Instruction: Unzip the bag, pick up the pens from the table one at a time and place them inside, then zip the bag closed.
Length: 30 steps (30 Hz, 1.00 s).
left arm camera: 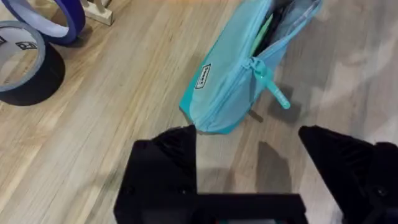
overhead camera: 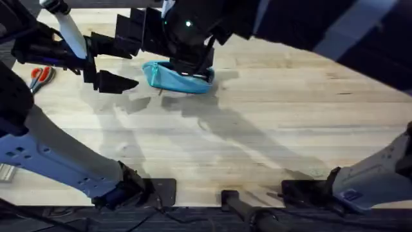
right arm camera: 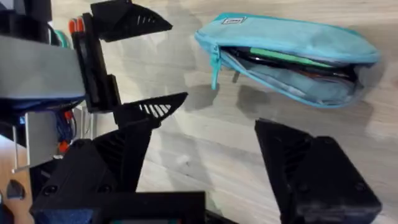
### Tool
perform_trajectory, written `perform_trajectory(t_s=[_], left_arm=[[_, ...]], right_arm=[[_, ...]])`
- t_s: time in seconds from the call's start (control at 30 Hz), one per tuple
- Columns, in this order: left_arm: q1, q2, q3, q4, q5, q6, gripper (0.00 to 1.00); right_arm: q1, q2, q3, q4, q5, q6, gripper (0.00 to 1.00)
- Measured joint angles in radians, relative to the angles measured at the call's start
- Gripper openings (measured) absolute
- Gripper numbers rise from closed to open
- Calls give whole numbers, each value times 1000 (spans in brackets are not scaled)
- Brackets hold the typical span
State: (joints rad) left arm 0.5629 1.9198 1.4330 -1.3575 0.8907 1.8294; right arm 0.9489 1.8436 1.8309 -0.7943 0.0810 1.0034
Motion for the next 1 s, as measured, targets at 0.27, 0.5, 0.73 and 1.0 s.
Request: perform_trajectory(t_s=[0.27,0.5,0.73,1.0], left_arm=[[0,0,0,0,0,0,995],[0,0,0,0,0,0,995],[0,0,0,0,0,0,995],[0,0,0,0,0,0,995]], right_arm=[[0,43,0,39,0,50,998],[0,87,0,68,0,79,998],[0,108,0,83,0,108,997],[0,149,0,141,0,127,997]])
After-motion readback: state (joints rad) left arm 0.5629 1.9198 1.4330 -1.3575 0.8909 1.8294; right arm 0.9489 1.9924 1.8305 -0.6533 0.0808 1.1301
